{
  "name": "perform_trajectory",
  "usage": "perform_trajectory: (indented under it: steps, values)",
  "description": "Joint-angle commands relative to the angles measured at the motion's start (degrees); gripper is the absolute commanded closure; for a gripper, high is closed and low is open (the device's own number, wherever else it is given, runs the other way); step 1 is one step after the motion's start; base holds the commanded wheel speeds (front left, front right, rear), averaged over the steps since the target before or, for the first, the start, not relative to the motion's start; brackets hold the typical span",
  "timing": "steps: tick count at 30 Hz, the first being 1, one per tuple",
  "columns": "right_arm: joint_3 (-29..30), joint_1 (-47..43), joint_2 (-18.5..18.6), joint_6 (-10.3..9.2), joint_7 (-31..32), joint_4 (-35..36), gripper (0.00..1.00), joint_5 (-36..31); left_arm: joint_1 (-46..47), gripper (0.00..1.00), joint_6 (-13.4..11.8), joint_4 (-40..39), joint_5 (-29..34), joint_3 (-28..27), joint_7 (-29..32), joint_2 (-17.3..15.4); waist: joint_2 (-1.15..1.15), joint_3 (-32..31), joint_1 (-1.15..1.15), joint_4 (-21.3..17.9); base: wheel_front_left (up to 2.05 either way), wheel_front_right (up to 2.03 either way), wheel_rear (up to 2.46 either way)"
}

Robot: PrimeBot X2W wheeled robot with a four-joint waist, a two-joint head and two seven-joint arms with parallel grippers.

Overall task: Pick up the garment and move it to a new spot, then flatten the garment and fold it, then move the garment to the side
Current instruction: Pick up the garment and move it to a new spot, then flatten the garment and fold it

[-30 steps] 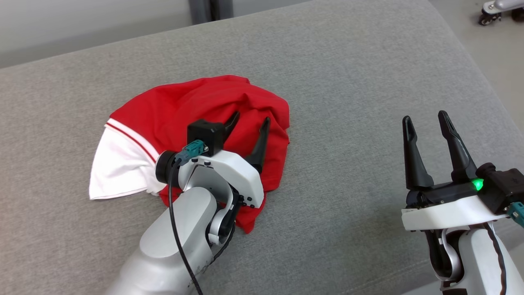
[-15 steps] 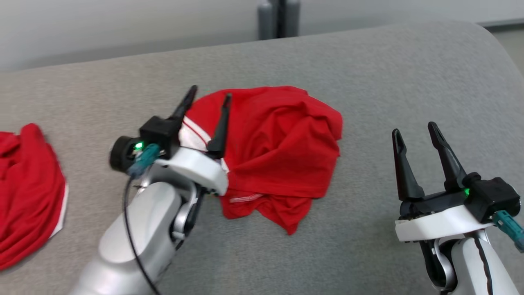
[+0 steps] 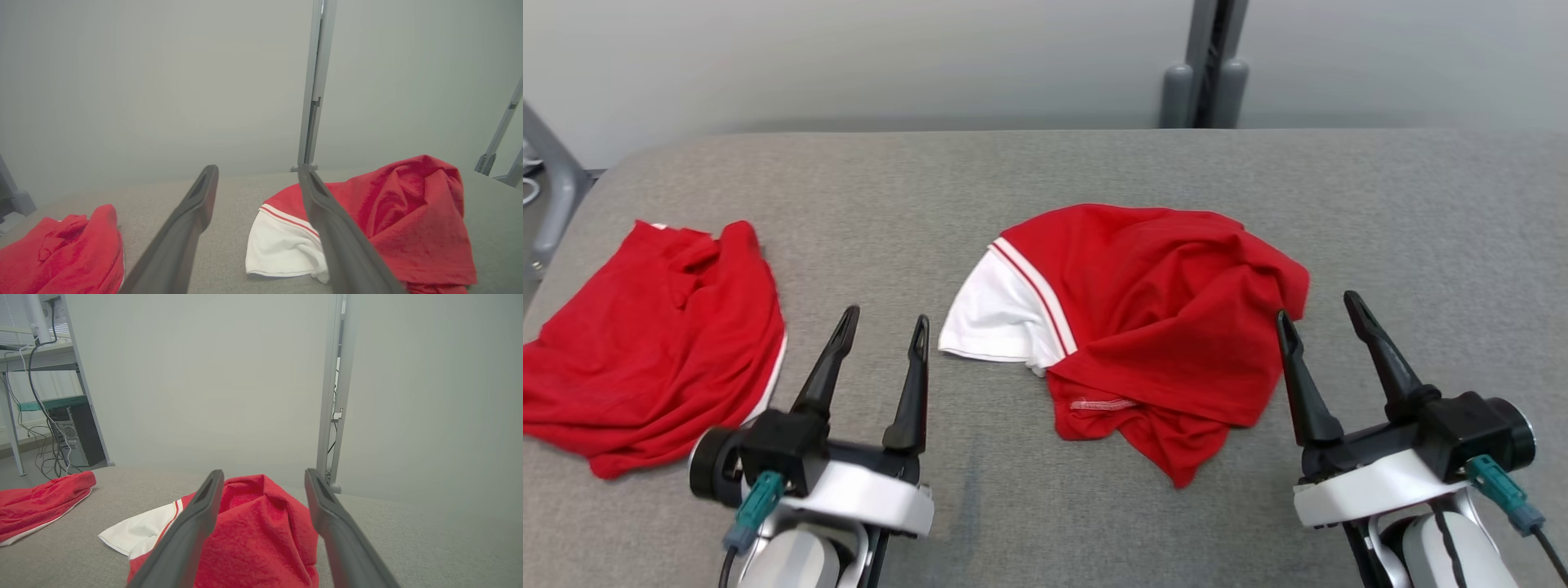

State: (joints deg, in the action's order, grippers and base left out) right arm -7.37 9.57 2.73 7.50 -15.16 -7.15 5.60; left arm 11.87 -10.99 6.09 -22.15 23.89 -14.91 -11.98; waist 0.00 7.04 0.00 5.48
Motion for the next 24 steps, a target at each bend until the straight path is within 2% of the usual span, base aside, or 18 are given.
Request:
perform_trajectory:
  steps: [1,9,13,18,24]
  values:
    - [0.0,-0.5,0.3,-0.02,-0.1,-0.2,0.00,-0.5,-1.3,0.00,0.6,-0.5,1.4,-1.2,-0.3,0.3,0.00,-0.3,0.00,1.2,0.00,0.00,0.00]
    - [-2.3,-0.5,0.3,-0.02,-0.1,-0.9,0.00,-1.4,-6.7,0.00,4.9,-0.6,6.9,-7.5,-0.3,5.8,0.00,-0.3,0.00,2.9,0.00,0.00,0.00]
    - [-6.2,0.1,0.3,-0.02,-0.1,-2.6,0.00,-1.5,-6.9,0.00,6.9,0.0,8.4,-9.2,-0.3,7.5,0.00,-0.2,0.00,3.6,0.00,0.00,0.00]
    - [-14.3,3.3,0.5,-0.03,2.5,-9.3,0.00,-0.8,-6.7,0.00,8.5,0.7,7.9,-11.0,-0.3,8.6,0.00,0.7,0.00,4.7,0.00,0.00,0.00]
    - [-18.4,7.2,0.7,-0.03,4.7,-18.7,0.00,-1.0,-5.2,0.00,9.1,0.7,6.7,-10.1,-0.3,9.0,0.00,2.1,0.00,7.8,0.00,0.00,0.00]
